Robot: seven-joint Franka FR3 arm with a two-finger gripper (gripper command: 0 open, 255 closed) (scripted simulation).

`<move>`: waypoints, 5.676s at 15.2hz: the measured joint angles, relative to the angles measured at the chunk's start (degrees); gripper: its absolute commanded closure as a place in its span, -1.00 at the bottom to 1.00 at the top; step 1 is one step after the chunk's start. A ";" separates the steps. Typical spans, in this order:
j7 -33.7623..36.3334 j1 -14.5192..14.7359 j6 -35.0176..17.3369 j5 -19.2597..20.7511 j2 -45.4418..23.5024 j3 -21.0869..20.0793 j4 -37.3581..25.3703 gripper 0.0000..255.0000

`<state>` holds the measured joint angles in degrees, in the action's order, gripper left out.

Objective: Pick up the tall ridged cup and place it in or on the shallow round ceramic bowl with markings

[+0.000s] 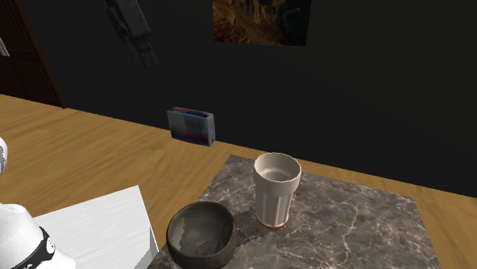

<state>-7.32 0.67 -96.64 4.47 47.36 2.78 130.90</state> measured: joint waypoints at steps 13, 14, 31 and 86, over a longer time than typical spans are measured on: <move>-4.60 0.28 -15.51 1.31 -18.85 4.49 0.33 -1.00; -5.12 0.30 -16.90 1.32 -20.77 4.93 0.11 -1.00; -11.86 0.25 -31.96 -1.86 -48.64 8.43 -8.48 -1.00; -12.08 0.40 -10.22 -0.88 -41.44 8.15 -23.11 1.00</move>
<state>-19.40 1.07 -106.87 3.59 5.92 10.93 107.78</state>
